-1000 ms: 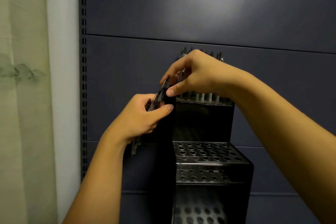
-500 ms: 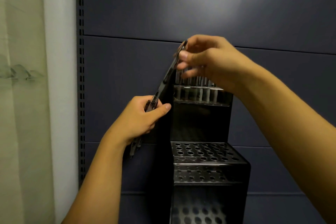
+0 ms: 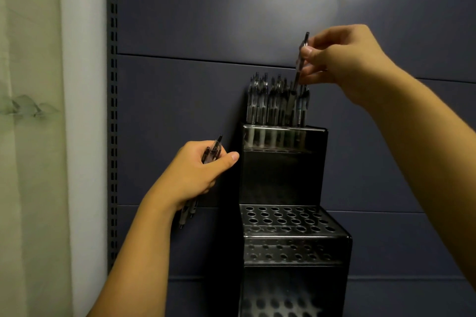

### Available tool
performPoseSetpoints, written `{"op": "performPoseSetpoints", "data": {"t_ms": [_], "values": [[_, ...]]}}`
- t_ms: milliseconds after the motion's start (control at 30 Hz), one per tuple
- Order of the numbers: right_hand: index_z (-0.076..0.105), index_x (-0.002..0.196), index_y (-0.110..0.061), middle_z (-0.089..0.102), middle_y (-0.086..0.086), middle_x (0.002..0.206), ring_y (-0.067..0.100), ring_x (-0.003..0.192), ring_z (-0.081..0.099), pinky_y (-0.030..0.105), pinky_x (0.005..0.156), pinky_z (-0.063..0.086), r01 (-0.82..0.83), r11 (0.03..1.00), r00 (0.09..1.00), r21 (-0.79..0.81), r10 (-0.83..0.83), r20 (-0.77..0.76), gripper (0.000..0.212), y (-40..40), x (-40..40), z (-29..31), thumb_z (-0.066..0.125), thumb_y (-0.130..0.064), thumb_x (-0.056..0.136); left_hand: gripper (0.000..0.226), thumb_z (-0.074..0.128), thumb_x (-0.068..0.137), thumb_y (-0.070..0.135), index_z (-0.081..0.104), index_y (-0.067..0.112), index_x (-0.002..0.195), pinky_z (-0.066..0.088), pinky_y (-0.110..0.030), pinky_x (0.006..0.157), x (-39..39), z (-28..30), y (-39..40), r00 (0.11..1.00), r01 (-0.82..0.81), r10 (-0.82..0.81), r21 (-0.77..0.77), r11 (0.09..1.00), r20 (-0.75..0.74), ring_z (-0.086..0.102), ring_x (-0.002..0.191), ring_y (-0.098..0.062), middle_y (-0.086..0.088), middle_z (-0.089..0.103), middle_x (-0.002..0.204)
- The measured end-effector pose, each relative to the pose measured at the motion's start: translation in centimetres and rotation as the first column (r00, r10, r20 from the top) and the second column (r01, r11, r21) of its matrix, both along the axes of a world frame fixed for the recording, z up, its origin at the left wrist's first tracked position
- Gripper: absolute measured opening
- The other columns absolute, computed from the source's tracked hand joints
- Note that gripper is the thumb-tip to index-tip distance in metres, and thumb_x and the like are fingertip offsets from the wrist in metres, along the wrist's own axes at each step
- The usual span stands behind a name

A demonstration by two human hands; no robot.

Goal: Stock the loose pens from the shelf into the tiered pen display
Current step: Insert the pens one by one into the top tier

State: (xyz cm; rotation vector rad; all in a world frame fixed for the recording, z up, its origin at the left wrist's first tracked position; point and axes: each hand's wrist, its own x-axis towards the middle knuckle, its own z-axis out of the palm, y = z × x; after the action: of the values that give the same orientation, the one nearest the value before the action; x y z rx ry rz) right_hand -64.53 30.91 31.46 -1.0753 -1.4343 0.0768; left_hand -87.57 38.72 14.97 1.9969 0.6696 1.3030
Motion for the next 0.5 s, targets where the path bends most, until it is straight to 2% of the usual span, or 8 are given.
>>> {"op": "performPoseSetpoints", "data": {"t_ms": [133, 267, 433, 500], "values": [[0.066, 0.098, 0.001, 0.063, 0.011, 0.077, 0.015, 0.055, 0.066, 0.032, 0.063, 0.063, 0.011, 1.0, 1.0, -0.019, -0.011, 0.002, 0.006, 0.8, 0.2, -0.4, 0.068, -0.004, 0.095, 0.033, 0.069, 0.095, 0.029, 0.053, 0.01, 0.073, 0.027, -0.022, 0.039, 0.1, 0.0, 0.0, 1.0, 0.003, -0.003, 0.009, 1.0, -0.005, 0.029, 0.04, -0.011, 0.001, 0.035, 0.051], [0.066, 0.09, -0.004, 0.062, 0.01, 0.078, 0.014, 0.057, 0.066, 0.03, 0.063, 0.062, -0.003, 0.998, 1.0, -0.062, 0.005, 0.025, 0.006, 1.2, 0.0, -1.0, 0.068, -0.006, 0.095, 0.032, 0.069, 0.095, 0.03, 0.055, 0.013, 0.071, 0.028, -0.022, 0.039, 0.0, -0.1, 0.0, 1.0, 0.0, 0.0, 0.012, 1.0, -0.009, 0.03, 0.04, -0.012, 0.001, 0.036, 0.05], [0.068, 0.094, -0.002, 0.067, 0.014, 0.081, 0.021, 0.07, 0.071, 0.034, 0.067, 0.065, 0.015, 0.979, 0.996, -0.201, 0.003, 0.088, 0.007, 1.3, -0.2, -1.9, 0.07, -0.009, 0.094, 0.033, 0.069, 0.095, 0.03, 0.055, 0.011, 0.072, 0.028, -0.023, 0.039, 0.0, -0.1, 0.1, 1.0, -0.001, 0.002, 0.009, 1.0, -0.011, 0.03, 0.04, -0.012, 0.001, 0.036, 0.051], [0.068, 0.093, -0.003, 0.069, 0.014, 0.082, 0.024, 0.073, 0.073, 0.035, 0.069, 0.065, 0.036, 0.977, 0.996, -0.21, -0.017, 0.092, 0.009, 1.4, -0.1, -2.2, 0.07, -0.011, 0.094, 0.032, 0.069, 0.095, 0.029, 0.055, 0.01, 0.073, 0.028, -0.022, 0.039, 0.1, -0.1, 0.1, 1.0, -0.001, 0.001, 0.009, 1.0, -0.012, 0.031, 0.04, -0.012, 0.002, 0.036, 0.05]]}}
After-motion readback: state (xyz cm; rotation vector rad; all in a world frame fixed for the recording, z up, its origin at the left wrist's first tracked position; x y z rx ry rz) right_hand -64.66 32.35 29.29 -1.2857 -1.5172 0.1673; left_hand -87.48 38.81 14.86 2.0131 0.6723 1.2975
